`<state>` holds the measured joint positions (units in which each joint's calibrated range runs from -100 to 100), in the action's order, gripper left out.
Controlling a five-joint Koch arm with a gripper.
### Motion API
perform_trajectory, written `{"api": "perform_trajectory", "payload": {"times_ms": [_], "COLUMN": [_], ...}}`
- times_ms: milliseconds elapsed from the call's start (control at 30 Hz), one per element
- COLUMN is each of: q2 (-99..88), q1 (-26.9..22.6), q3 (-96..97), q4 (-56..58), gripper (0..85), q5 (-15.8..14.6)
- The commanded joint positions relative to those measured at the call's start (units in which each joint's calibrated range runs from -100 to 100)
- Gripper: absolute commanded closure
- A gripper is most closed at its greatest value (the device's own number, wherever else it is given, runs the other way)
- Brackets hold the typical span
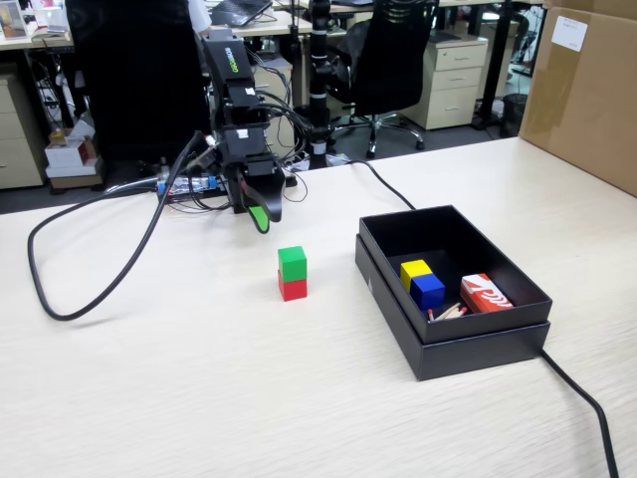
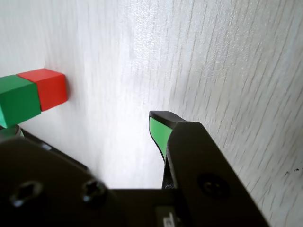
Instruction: Put the green cube on top of the red cube
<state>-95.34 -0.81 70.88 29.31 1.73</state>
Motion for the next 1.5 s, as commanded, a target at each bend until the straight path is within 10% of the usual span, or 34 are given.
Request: {"api": "perform_trajectory", "payload": {"times_ms": [0,633,1467], "q2": [-2.1,-2.7,-2.8], "q1": [0.0,2.0,2.7], "q3": [1.2,21.3,26.1], "q4": [-7.6,-32.6,-32.1], "gripper": [33.7,35.1,35.4], "q5": [-0.3,1.1,1.1]}}
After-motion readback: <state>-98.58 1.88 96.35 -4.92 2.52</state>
